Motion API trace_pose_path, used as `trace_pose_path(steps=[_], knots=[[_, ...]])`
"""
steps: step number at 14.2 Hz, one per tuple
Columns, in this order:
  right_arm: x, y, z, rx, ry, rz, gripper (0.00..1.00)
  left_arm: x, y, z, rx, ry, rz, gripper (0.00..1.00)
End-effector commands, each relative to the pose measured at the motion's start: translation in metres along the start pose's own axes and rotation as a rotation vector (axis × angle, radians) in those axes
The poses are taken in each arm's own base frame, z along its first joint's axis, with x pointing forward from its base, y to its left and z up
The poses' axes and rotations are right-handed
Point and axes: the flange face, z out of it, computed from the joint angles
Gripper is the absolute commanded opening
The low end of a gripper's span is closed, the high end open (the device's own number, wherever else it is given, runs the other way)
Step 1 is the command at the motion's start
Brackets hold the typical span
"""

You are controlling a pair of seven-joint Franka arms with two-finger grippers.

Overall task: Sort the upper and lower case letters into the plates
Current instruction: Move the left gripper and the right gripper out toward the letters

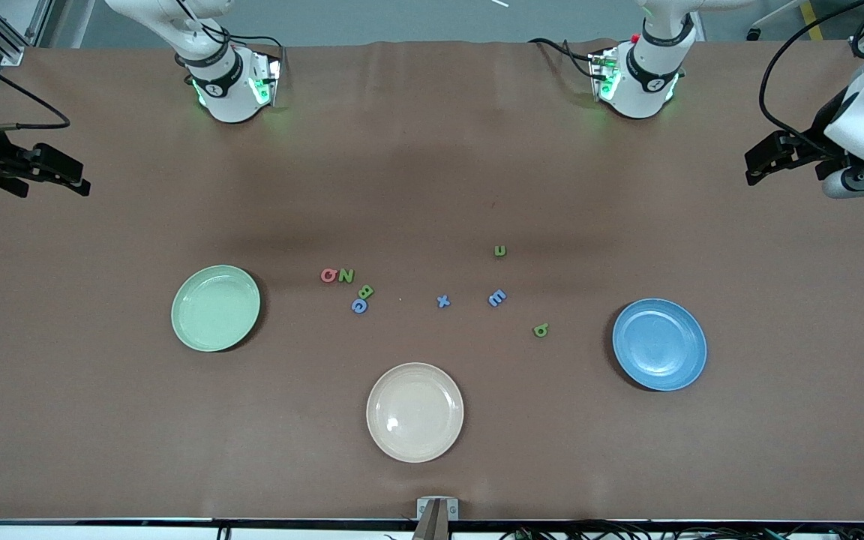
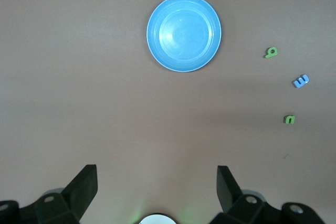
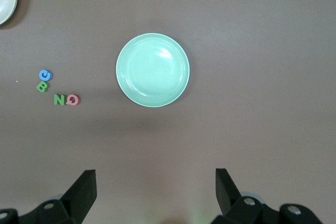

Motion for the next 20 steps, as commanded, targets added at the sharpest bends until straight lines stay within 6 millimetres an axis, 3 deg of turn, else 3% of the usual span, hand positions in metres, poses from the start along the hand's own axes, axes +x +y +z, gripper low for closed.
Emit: trace_pose_path(steps=[1, 6, 8, 10, 13, 16, 17, 20], knots=[[-0.008, -0.002, -0.003, 0.009, 0.009, -0.008, 1.00, 0.002, -0.002, -0.005, -0.008, 0.006, 0.013, 1.00], [-0.008, -0.002, -0.003, 0.009, 0.008, -0.006, 1.00, 0.004, -0.003, -0.004, -0.001, 0.005, 0.005, 1.00], [-0.009, -0.001, -0.008, 0.009, 0.011, 0.000, 1.00, 0.013, -0.009, 0.009, -0.002, -0.019, 0.002, 1.00], [-0.004, 0.000, -0.019, 0.008, 0.034, -0.001, 1.00, 0.028, -0.006, 0.038, 0.002, -0.073, 0.008, 1.00], [0.003, 0.001, -0.015, 0.009, 0.029, 0.002, 1.00, 0.066, 0.016, 0.115, 0.003, -0.198, 0.042, 1.00], [0.042, 0.003, 0.038, 0.009, -0.056, -0.003, 1.00, 0.106, 0.052, 0.168, -0.025, -0.143, 0.082, 1.00], [0.056, 0.004, 0.045, 0.005, -0.055, -0.004, 1.00, 0.116, 0.064, 0.188, -0.032, -0.128, 0.086, 1.00], [0.095, 0.009, 0.088, -0.009, -0.071, -0.005, 1.00, 0.126, 0.105, 0.227, -0.043, -0.119, 0.119, 1.00]])
